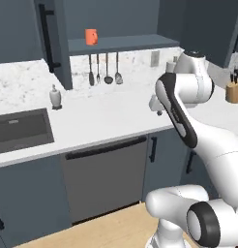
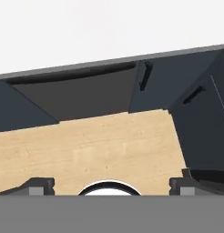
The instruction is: Gather all objects into one cabinet and sort the glasses and bowls to opposite sides.
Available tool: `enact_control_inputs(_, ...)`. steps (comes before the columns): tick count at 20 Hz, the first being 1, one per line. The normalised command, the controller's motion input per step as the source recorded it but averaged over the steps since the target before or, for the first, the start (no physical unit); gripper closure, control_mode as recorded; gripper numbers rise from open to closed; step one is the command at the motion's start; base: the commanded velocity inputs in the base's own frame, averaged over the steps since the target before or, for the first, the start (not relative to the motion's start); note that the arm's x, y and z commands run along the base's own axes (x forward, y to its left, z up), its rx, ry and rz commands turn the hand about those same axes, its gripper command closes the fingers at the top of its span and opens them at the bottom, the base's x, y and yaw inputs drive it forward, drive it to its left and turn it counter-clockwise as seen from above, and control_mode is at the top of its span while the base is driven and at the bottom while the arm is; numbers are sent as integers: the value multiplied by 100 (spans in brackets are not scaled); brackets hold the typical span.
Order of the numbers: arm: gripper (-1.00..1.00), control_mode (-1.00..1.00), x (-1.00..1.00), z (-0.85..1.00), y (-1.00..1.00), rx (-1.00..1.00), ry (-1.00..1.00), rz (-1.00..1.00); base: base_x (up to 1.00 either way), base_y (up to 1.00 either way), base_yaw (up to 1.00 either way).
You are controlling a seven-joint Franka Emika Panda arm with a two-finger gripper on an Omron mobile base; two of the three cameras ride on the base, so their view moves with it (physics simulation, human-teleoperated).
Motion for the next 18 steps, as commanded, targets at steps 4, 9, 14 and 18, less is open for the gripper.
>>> enact_control_inputs(4,-100,100,0,0,0,0,0,0,74,-19,28)
enact_control_inputs(9,-100,100,0,0,0,0,0,0,88,-4,19)
enact_control_inputs(14,-100,100,0,0,0,0,0,0,54,-15,4)
enact_control_inputs(18,-100,100,0,0,0,0,0,0,24,-14,8)
